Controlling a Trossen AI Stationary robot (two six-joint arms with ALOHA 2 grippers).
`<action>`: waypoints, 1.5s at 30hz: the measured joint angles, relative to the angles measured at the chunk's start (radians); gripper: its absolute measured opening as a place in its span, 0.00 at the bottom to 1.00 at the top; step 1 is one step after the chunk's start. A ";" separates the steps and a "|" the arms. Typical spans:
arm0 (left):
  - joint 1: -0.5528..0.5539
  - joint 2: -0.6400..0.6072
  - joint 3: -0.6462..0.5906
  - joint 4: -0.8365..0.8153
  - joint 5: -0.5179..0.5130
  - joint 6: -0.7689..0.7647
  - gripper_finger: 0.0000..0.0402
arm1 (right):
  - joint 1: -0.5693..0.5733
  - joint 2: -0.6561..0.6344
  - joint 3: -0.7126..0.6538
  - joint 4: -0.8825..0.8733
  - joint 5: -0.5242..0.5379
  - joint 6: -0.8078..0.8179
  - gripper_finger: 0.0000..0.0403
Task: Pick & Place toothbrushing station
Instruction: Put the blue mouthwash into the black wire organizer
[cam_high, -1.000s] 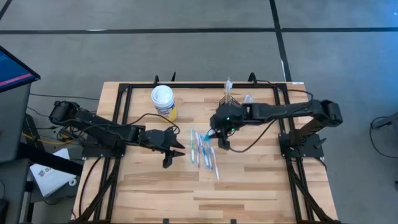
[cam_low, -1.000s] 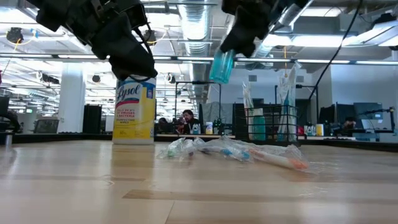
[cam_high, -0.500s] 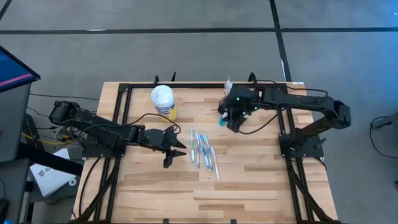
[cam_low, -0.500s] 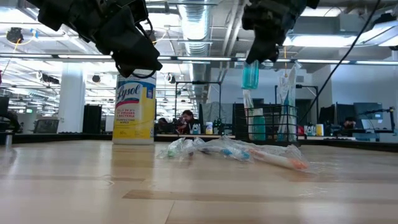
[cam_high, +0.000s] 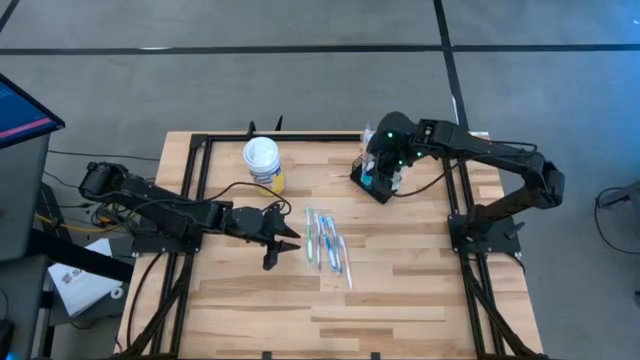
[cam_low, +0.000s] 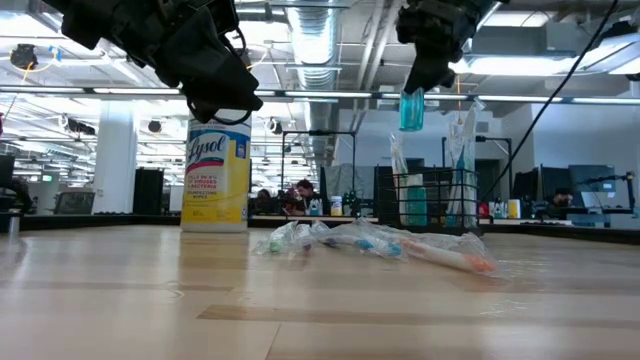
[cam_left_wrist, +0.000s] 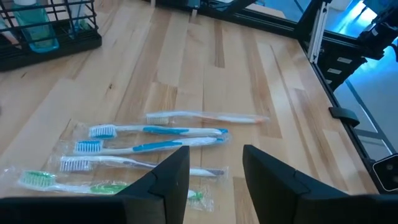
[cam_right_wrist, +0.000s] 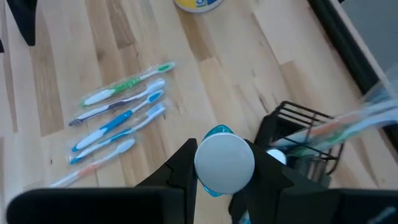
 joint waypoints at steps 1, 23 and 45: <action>0.000 0.000 0.000 0.000 0.000 0.000 0.36 | -0.006 0.000 0.007 -0.005 0.000 -0.003 0.21; 0.000 0.000 0.000 0.010 -0.004 0.033 0.36 | -0.168 0.002 0.019 -0.049 -0.003 -0.123 0.21; 0.000 0.000 0.000 0.020 0.000 0.043 0.36 | -0.248 0.199 0.087 -0.136 -0.054 -0.246 0.21</action>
